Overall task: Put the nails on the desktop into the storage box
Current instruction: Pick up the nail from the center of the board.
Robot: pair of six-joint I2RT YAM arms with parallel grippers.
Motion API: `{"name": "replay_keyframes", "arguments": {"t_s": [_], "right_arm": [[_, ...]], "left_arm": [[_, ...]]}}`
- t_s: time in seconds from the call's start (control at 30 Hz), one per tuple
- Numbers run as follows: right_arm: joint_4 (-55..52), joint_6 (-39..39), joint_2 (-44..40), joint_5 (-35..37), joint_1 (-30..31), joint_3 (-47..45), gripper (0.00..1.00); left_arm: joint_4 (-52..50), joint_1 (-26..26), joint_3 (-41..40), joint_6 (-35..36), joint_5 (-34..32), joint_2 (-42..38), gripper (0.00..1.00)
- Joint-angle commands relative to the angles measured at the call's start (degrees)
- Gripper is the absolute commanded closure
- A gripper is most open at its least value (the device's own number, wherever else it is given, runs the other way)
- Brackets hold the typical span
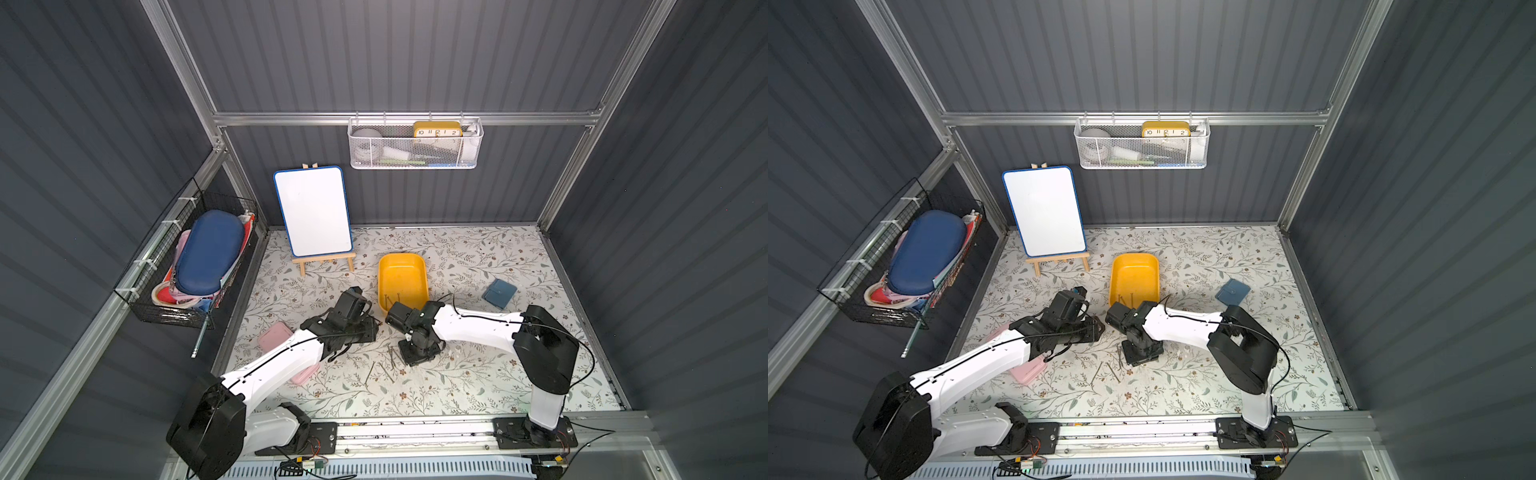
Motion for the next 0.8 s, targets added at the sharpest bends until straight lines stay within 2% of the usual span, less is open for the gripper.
{"name": "replay_keyframes", "arguments": {"t_s": [0.0,0.23,0.53,0.67,0.77], "right_arm": [[-1.1,-0.1,1.5,4.0,0.3,2.3,0.7],[-2.2,-1.3,6.2,5.9,0.2,5.8,0.75],[-0.7,-0.7,7.6,6.7,0.2,2.3,0.88],[-0.6,-0.8,8.4,5.8,0.1,2.4,1.0],[-2.4,-0.5,6.4,6.7,0.2,2.6,1.0]], "left_arm": [[0.4,-0.1,-1.1,1.0,0.9,-0.4,0.55],[0.5,-0.1,-1.4,1.0,0.8,-0.2,0.56],[0.6,-0.1,-2.5,1.0,0.4,-0.5,0.56],[0.7,-0.1,-2.7,0.9,0.4,-0.3,0.56],[0.4,-0.1,-2.8,0.8,-0.1,-0.4,0.56]]}}
